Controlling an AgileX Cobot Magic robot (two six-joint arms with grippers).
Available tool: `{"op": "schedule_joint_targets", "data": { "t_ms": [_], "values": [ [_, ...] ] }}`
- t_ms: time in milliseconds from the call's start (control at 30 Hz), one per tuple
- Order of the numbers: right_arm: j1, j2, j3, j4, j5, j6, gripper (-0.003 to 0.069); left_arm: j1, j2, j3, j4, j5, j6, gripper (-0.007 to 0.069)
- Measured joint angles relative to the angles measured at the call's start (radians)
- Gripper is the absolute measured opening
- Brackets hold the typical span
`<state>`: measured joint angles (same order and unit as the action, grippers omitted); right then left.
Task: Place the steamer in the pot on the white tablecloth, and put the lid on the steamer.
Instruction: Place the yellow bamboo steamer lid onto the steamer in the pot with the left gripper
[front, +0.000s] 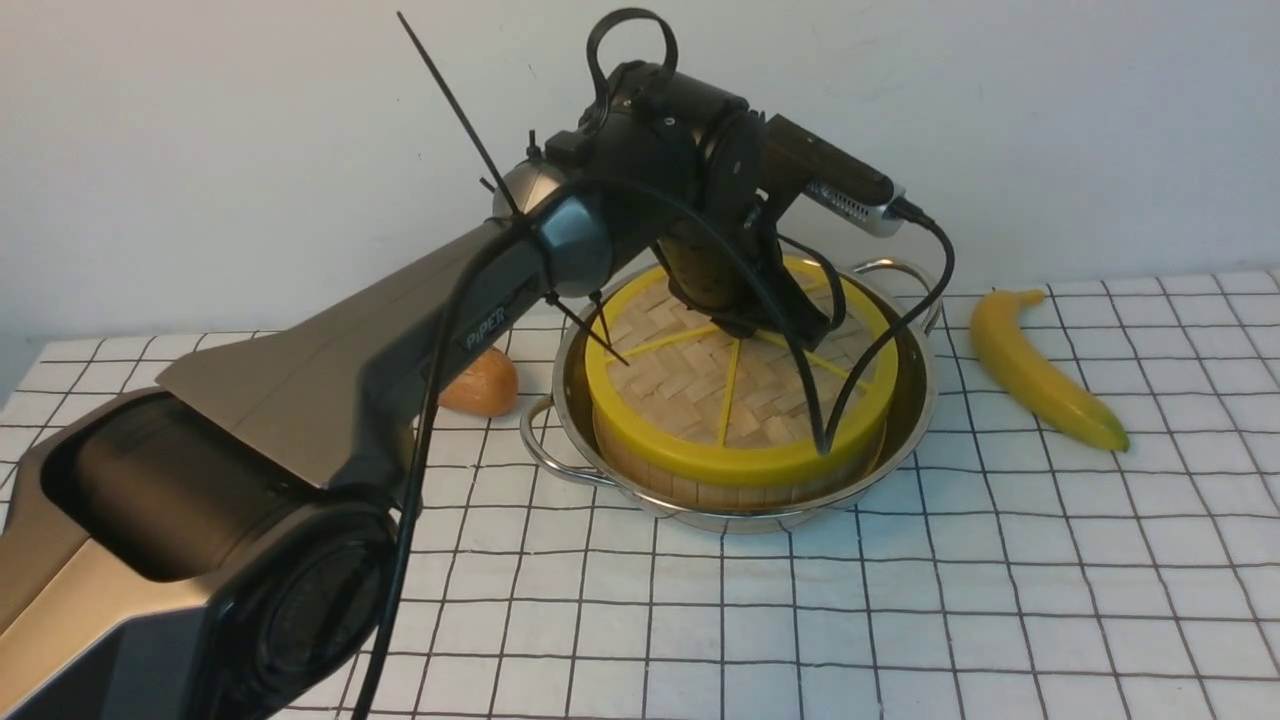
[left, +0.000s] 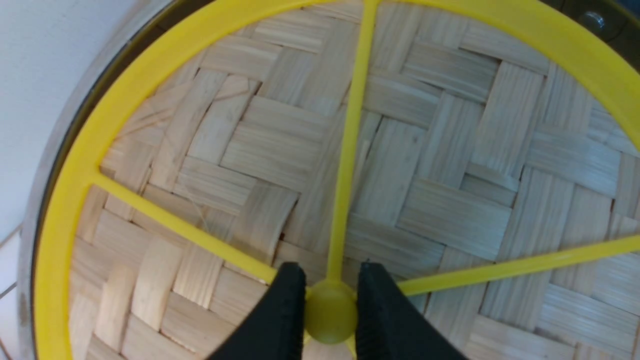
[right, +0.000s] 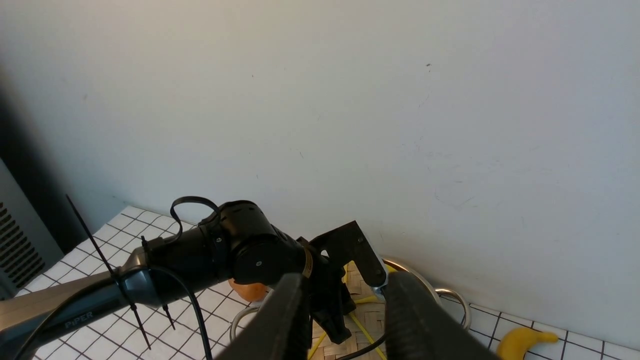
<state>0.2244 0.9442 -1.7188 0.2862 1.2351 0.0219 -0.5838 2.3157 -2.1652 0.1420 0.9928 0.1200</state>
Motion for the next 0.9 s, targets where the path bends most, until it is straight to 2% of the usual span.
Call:
{"op": "schedule_joint_targets", "data": {
  "t_ms": [900],
  "values": [
    [0.000,0.000,0.000,0.000,0.000,0.000,0.0240,-0.001,0.001,0.006,0.000,-0.028,0.000,0.0120]
  ]
}}
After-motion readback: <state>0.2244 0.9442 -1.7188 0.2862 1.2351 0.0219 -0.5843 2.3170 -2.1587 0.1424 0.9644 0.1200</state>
